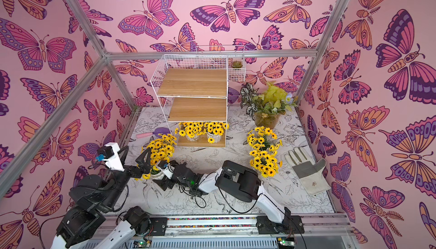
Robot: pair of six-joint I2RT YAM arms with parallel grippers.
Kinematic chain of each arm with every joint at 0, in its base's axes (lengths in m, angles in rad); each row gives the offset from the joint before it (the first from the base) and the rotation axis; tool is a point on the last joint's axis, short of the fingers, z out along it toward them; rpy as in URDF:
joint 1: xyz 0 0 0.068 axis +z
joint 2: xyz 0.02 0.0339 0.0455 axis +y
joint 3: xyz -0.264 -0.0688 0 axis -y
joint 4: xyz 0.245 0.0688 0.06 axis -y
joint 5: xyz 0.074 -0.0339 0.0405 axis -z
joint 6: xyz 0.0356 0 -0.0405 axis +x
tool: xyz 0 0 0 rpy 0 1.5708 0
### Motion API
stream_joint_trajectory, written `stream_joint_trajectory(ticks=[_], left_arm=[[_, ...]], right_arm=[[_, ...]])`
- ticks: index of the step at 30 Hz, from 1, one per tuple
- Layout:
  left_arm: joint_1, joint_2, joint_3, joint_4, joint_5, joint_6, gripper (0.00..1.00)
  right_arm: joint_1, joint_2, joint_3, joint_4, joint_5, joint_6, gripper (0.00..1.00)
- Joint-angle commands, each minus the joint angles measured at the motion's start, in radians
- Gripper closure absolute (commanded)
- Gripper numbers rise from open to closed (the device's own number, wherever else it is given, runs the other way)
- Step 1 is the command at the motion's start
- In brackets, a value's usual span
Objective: Take the sunflower pots off the shelves
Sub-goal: Place the sunflower pot at the center of the board.
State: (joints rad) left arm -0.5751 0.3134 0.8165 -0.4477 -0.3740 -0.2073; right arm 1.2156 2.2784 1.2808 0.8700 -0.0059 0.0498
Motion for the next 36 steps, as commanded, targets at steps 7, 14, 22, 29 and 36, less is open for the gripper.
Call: stream_joint_trajectory(ticks=[7, 14, 22, 29, 36], left_arm=[[0.006, 0.011, -0.004, -0.031, 0.039, -0.006, 0.00], [0.005, 0.019, -0.010, -0.039, 0.043, -0.015, 0.00], [0.005, 0.029, -0.011, -0.036, 0.046, -0.012, 0.00], [0.005, 0.018, -0.017, -0.035, 0.048, -0.027, 0.00], [0.004, 0.007, -0.024, -0.046, 0.046, -0.030, 0.00]], right_arm=[[0.007, 0.108, 0.165, 0.013, -0.046, 0.002, 0.46], [0.007, 0.200, 0.261, -0.026, -0.058, 0.001, 0.44], [0.007, 0.250, 0.282, -0.069, -0.031, -0.028, 0.21], [0.006, 0.247, 0.259, -0.067, -0.028, -0.028, 0.07], [0.005, 0.247, 0.233, -0.075, -0.029, -0.016, 0.01]])
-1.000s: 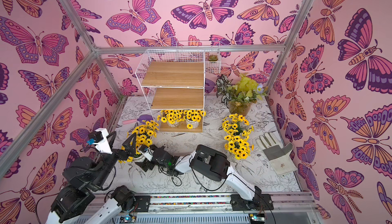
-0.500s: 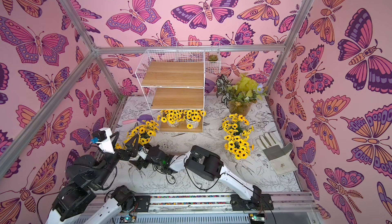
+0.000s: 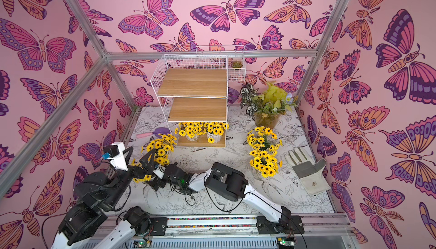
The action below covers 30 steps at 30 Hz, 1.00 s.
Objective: Take the sunflower pots off the shelves
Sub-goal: Place the sunflower pot at the center of the board.
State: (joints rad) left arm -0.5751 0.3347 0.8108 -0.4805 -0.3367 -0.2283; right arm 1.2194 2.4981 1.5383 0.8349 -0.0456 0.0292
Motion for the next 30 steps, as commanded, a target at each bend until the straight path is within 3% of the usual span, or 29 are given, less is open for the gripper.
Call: stream_joint_trajectory(ticks=[1, 10, 21, 30], left_arm=[[0.005, -0.014, -0.019, -0.013, 0.008, -0.011, 0.00], [0.005, -0.013, -0.030, -0.005, 0.020, -0.001, 0.00], [0.005, 0.020, -0.057, 0.038, 0.072, 0.019, 0.00], [0.005, 0.108, -0.090, 0.113, 0.095, 0.008, 0.00]], right_arm=[[0.002, 0.022, -0.036, -0.035, 0.010, 0.004, 0.01], [0.002, -0.057, -0.147, -0.033, 0.054, -0.002, 0.01], [0.003, -0.277, -0.440, -0.011, 0.161, -0.002, 0.01], [0.009, -0.597, -0.684, -0.146, 0.364, 0.039, 0.01]])
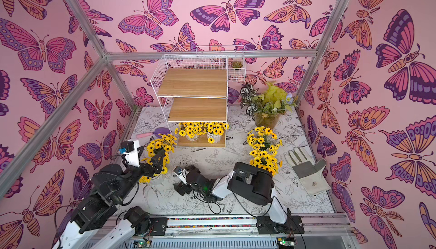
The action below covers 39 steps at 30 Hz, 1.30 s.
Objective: Take the sunflower pots off the shelves
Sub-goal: Place the sunflower pot at the center of the board.
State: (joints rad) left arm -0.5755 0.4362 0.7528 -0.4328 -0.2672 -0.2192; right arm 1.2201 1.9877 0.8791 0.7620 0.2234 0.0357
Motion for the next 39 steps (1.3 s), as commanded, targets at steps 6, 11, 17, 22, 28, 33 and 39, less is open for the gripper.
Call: stream_joint_trajectory(ticks=[6, 11, 17, 22, 28, 33, 39], left_arm=[[0.005, 0.116, -0.058, 0.169, 0.041, -0.034, 0.00], [0.005, 0.184, -0.075, 0.257, 0.046, -0.015, 0.00], [0.002, 0.260, -0.111, 0.342, 0.082, -0.043, 0.00], [-0.009, 0.324, -0.183, 0.479, 0.111, -0.062, 0.00], [-0.030, 0.454, -0.213, 0.614, 0.156, -0.040, 0.00], [-0.049, 0.632, -0.208, 0.744, 0.235, 0.002, 0.00], [-0.057, 0.847, -0.243, 1.011, 0.304, 0.029, 0.00]], right_arm=[[0.026, -0.290, -0.075, -0.244, 0.204, 0.013, 0.01], [0.029, -0.403, -0.020, -0.504, 0.327, 0.052, 0.01], [0.030, -0.585, -0.024, -0.760, 0.426, 0.117, 0.01], [0.031, -0.757, -0.072, -0.849, 0.462, 0.114, 0.01], [0.029, -0.862, -0.094, -0.916, 0.495, 0.105, 0.01], [0.026, -0.862, -0.076, -0.969, 0.517, 0.125, 0.01], [-0.018, -0.851, -0.043, -1.049, 0.503, 0.187, 0.01]])
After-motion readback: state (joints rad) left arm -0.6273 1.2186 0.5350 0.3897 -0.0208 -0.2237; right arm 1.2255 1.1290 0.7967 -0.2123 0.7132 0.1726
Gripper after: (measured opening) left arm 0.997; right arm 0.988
